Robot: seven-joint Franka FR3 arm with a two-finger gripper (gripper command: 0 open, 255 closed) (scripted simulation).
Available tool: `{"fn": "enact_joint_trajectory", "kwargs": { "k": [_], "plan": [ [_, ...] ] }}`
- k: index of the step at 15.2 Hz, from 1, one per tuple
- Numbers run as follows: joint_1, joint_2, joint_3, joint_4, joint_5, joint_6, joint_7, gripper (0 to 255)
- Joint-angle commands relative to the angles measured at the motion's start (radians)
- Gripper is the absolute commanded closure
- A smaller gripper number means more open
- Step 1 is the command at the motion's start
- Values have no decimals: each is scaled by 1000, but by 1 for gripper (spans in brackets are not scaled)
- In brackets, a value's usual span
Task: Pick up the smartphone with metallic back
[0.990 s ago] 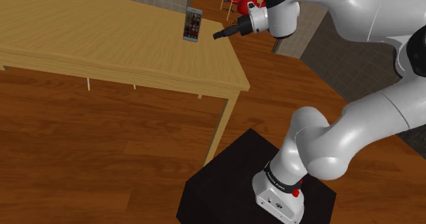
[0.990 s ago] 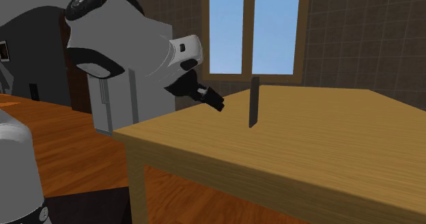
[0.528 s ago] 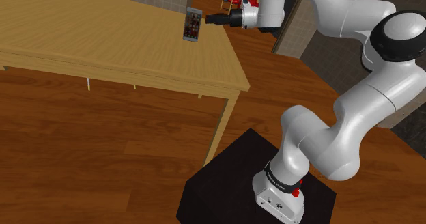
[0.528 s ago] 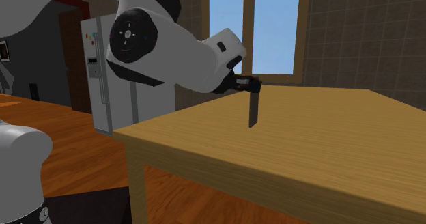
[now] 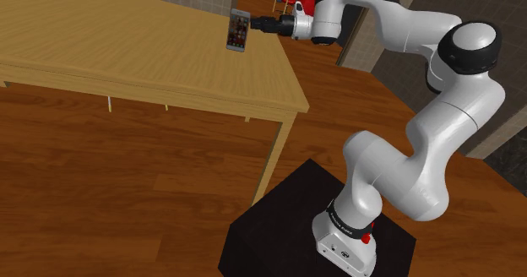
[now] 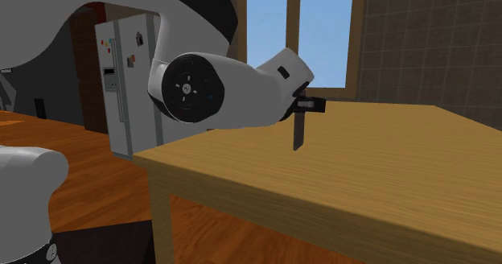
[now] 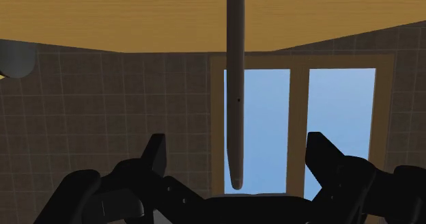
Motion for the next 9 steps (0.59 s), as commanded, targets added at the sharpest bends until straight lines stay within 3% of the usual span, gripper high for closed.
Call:
{"fn": "enact_joint_trajectory", "kwargs": {
  "k": [1, 4, 5, 9],
  "plan": [
    [5, -11, -9, -15, 4, 10, -23, 0],
    [8, -15, -13, -19, 5, 13, -29, 0],
    [7, -15, -13, -19, 5, 13, -29, 255],
    [8, -15, -13, -19, 5, 13, -29, 255]
  ]
}}
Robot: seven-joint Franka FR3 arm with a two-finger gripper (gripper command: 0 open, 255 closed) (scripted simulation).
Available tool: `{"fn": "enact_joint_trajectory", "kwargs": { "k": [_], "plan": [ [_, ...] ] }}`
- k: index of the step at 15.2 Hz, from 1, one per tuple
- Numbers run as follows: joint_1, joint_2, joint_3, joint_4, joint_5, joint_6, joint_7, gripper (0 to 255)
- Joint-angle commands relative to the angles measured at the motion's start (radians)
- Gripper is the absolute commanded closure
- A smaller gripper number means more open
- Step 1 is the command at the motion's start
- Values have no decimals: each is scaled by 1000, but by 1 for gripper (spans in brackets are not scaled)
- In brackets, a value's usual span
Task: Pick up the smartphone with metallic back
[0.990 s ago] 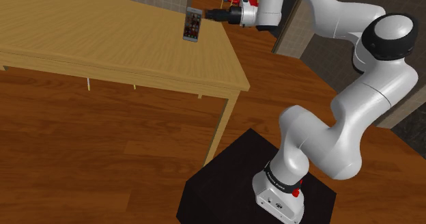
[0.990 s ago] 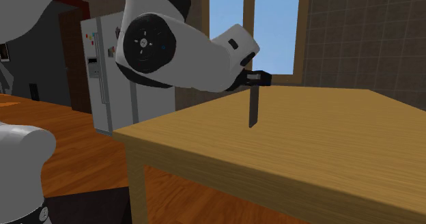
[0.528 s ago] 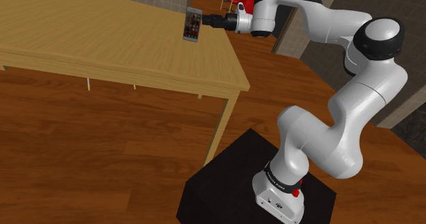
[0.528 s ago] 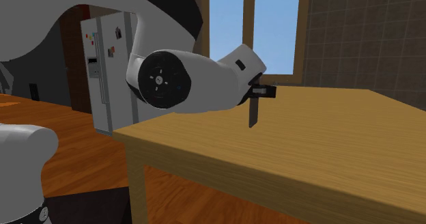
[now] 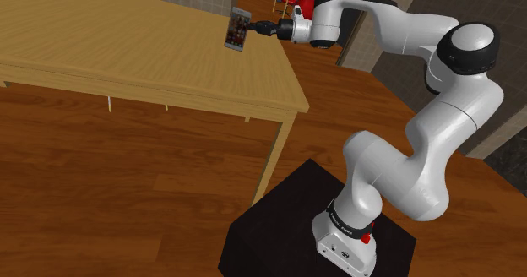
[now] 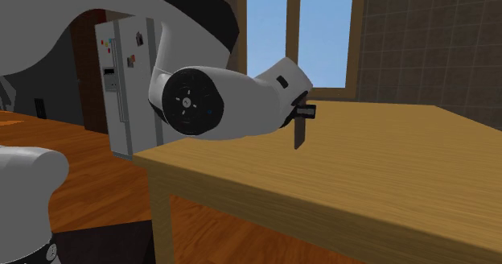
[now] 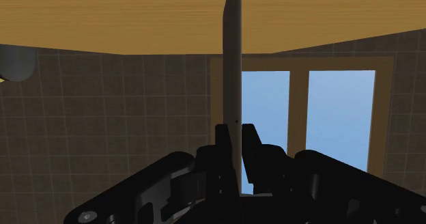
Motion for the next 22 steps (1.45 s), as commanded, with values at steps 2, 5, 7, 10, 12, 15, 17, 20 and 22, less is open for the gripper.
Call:
{"fn": "enact_joint_trajectory", "kwargs": {
  "k": [2, 5, 7, 10, 12, 15, 17, 20, 22],
  "plan": [
    [0, 0, 0, 0, 0, 0, 0, 255],
    [1, 0, 0, 0, 0, 0, 0, 255],
    [-9, 12, 14, 12, -2, -8, 21, 255],
    [-22, 28, 33, 30, -6, -22, 53, 255],
    [-30, 39, 45, 43, -9, -31, 74, 255],
    [-41, 55, 62, 65, -15, -45, 107, 255],
    [-48, 65, 73, 80, -18, -55, 128, 255],
    [-57, 80, 87, 104, -24, -69, 160, 255],
    [-57, 80, 88, 105, -25, -70, 162, 255]
  ]
}}
